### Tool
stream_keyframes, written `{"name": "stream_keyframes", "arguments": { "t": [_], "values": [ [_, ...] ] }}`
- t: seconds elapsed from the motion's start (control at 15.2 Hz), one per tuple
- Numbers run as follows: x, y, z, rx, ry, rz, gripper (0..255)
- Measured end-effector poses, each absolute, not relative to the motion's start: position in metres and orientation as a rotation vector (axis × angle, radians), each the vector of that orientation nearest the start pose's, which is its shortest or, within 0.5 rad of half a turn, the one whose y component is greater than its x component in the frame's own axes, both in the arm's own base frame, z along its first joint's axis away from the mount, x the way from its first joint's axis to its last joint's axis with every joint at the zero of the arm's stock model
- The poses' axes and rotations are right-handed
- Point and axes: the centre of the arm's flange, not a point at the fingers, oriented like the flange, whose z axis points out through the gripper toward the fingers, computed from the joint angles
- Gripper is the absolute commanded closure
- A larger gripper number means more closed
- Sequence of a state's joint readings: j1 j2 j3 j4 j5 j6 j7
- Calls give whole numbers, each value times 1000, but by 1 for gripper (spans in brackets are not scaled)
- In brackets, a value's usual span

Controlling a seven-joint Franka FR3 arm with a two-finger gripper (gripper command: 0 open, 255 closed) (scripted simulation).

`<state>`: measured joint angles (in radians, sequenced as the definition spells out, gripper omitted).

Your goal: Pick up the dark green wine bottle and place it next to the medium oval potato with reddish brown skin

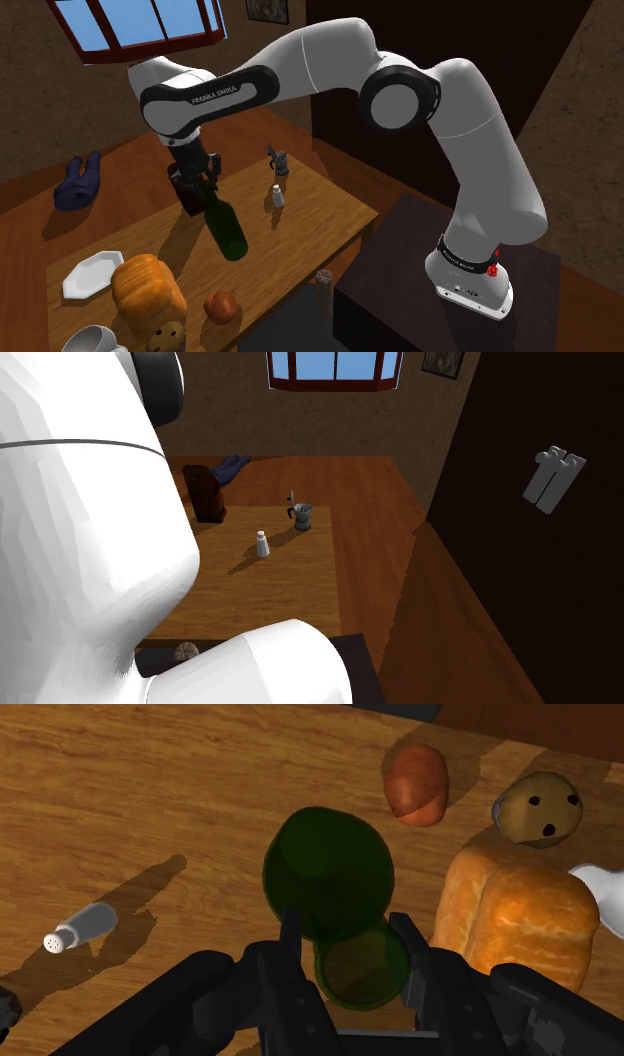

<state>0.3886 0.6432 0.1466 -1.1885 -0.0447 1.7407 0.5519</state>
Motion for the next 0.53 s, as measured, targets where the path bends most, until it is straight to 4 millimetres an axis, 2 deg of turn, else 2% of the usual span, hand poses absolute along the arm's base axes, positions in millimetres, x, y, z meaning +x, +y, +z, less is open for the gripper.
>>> {"name": "stream_keyframes", "arguments": {
  "t": [0.53],
  "values": [
    [638,341,362,-3143,52,151,255]
  ]
}}
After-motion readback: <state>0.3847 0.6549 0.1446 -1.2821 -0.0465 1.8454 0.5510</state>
